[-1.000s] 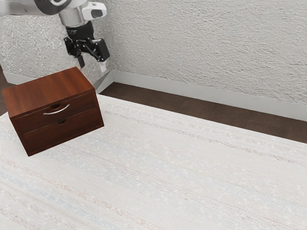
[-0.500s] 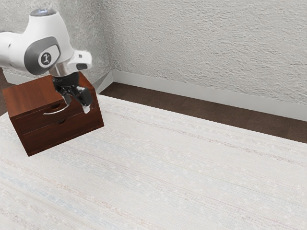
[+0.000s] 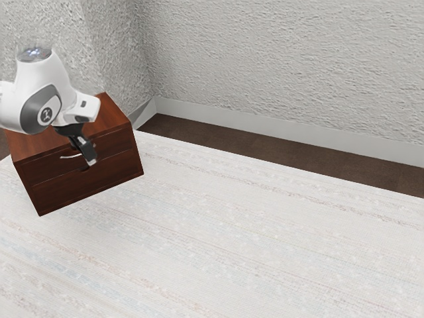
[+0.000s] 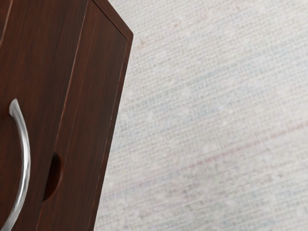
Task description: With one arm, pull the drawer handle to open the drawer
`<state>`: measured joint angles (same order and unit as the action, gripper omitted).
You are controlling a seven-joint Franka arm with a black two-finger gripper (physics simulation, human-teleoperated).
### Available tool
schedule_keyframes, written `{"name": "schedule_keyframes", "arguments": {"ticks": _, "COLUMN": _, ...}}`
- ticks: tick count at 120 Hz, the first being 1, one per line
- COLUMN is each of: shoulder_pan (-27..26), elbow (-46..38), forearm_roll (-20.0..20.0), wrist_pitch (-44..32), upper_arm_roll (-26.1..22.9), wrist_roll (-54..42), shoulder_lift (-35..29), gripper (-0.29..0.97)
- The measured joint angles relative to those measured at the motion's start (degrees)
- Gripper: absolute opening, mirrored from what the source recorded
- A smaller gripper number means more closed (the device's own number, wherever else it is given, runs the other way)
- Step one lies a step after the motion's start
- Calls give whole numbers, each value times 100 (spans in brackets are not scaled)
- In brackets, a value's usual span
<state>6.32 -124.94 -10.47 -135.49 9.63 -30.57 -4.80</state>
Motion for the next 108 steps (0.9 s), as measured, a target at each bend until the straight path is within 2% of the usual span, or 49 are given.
{"name": "schedule_keyframes", "arguments": {"ticks": 49, "shoulder_pan": 62, "elbow": -6, "forearm_roll": -35, "wrist_pitch": -570, "upper_arm_roll": 77, "wrist_roll": -1020, "shoulder_lift": 411, "gripper": 68}}
{"name": "schedule_keyframes", "arguments": {"ticks": 108, "shoulder_pan": 261, "elbow": 23, "forearm_roll": -32, "wrist_pitch": -849, "upper_arm_roll": 92, "wrist_roll": -1621, "shoulder_lift": 588, "gripper": 68}}
